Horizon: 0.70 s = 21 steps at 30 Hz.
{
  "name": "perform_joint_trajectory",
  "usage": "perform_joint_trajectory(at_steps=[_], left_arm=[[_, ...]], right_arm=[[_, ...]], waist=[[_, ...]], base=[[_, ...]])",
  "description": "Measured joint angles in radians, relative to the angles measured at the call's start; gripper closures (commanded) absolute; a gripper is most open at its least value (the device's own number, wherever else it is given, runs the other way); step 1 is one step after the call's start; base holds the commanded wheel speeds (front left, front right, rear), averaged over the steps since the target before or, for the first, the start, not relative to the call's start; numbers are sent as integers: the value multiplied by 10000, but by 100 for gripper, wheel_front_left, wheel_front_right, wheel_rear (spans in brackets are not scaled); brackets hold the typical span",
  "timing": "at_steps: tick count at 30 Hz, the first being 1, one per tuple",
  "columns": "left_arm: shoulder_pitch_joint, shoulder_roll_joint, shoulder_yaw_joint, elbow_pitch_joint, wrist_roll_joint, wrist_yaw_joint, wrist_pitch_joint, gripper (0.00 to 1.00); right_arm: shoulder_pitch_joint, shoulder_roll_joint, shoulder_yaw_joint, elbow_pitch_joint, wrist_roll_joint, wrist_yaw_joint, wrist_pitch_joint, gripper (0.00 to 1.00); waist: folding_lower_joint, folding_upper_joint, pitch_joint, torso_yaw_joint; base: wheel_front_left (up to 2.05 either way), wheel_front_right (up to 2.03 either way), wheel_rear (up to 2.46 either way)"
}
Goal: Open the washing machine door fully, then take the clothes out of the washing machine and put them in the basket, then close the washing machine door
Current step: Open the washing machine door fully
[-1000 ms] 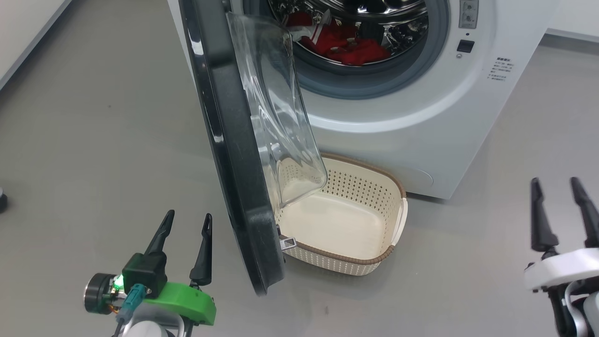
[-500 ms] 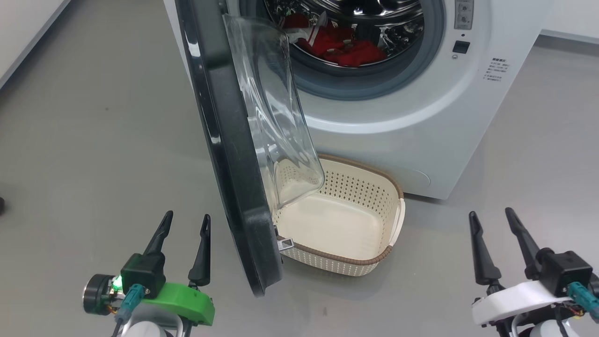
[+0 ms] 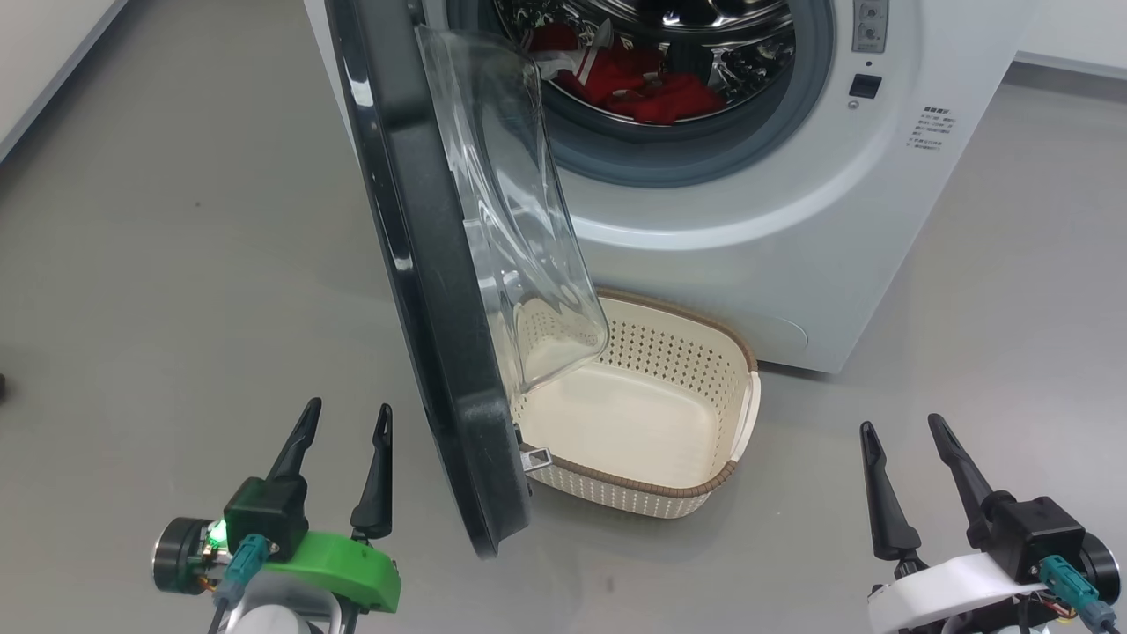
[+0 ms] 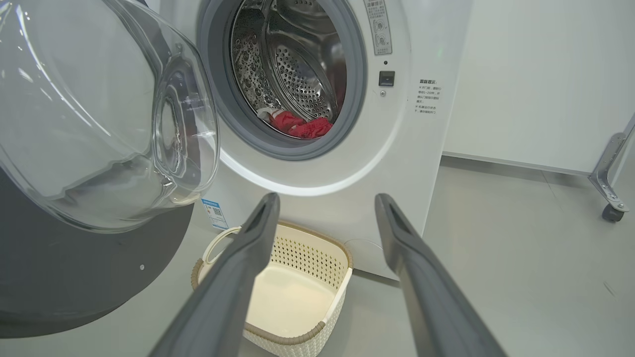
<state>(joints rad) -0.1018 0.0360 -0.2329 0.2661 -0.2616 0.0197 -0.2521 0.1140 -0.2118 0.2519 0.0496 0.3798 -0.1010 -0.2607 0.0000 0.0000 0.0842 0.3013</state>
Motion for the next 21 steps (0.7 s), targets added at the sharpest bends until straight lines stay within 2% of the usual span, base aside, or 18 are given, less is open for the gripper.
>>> perform_joint_trajectory(at_steps=[17, 18, 19, 20, 21], left_arm=[[0, 0, 38, 113, 0, 0, 0, 2], [0, 0, 38, 117, 4, 0, 0, 11], [0, 0, 38, 119, 13, 0, 0, 40], [0, 0, 36, 119, 17, 0, 0, 74], [0, 0, 36, 123, 25, 0, 0, 100]], right_arm=[[203, 291, -257, -98, -272, -4, 0, 0], [207, 301, -263, -98, -297, -2, 0, 0], [213, 311, -272, -100, -309, -2, 0, 0], [218, 322, -286, -102, -311, -2, 0, 0], [222, 332, -295, -102, -320, -2, 0, 0]], waist=[[0, 0, -26, -72], [0, 0, -26, -73], [0, 0, -27, -73], [0, 0, -28, -74], [0, 0, -30, -75]], base=[[0, 0, 0], [0, 0, 0], [0, 0, 0], [0, 0, 0], [0, 0, 0]])
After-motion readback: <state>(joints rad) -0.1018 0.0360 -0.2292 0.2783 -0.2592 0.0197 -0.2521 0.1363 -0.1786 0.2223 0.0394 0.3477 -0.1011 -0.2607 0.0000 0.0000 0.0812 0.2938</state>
